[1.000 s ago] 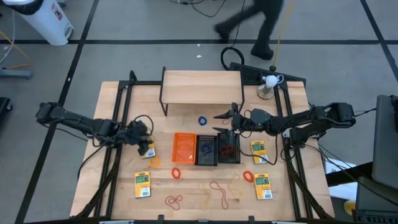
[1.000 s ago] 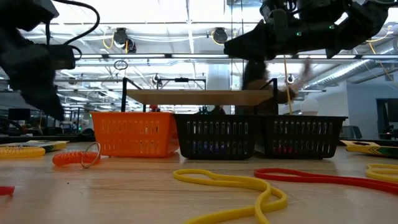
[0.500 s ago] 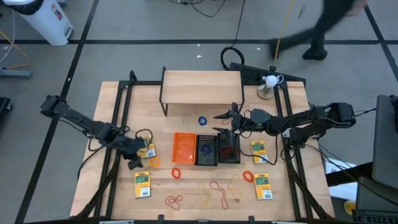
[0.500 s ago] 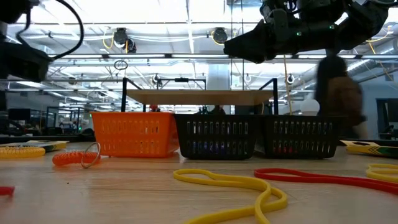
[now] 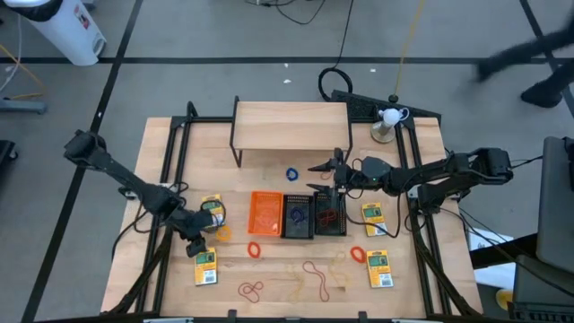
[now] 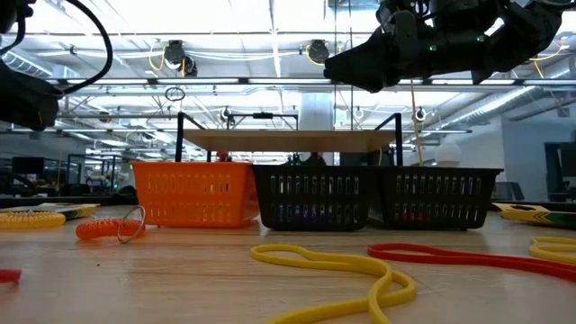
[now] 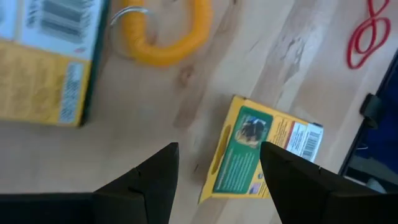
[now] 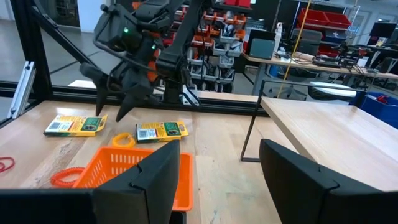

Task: Pick & Place Office Desk Supplies
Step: Put the crayons box into the orange bin

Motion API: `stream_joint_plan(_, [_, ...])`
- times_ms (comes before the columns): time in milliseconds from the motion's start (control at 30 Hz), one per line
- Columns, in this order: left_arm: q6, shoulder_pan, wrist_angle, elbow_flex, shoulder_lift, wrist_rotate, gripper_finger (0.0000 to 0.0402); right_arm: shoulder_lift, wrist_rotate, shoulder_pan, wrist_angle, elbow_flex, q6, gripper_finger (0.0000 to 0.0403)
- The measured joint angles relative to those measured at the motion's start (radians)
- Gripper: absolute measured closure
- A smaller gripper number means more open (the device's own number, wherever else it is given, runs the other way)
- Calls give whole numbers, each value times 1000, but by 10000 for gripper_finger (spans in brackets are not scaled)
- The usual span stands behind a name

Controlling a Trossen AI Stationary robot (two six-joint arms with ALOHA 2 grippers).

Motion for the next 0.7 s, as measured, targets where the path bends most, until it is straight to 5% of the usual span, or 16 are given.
stream_joint_plan(700, [4, 0, 216, 0, 129, 107, 177, 0, 0, 0, 1, 0, 2, 193])
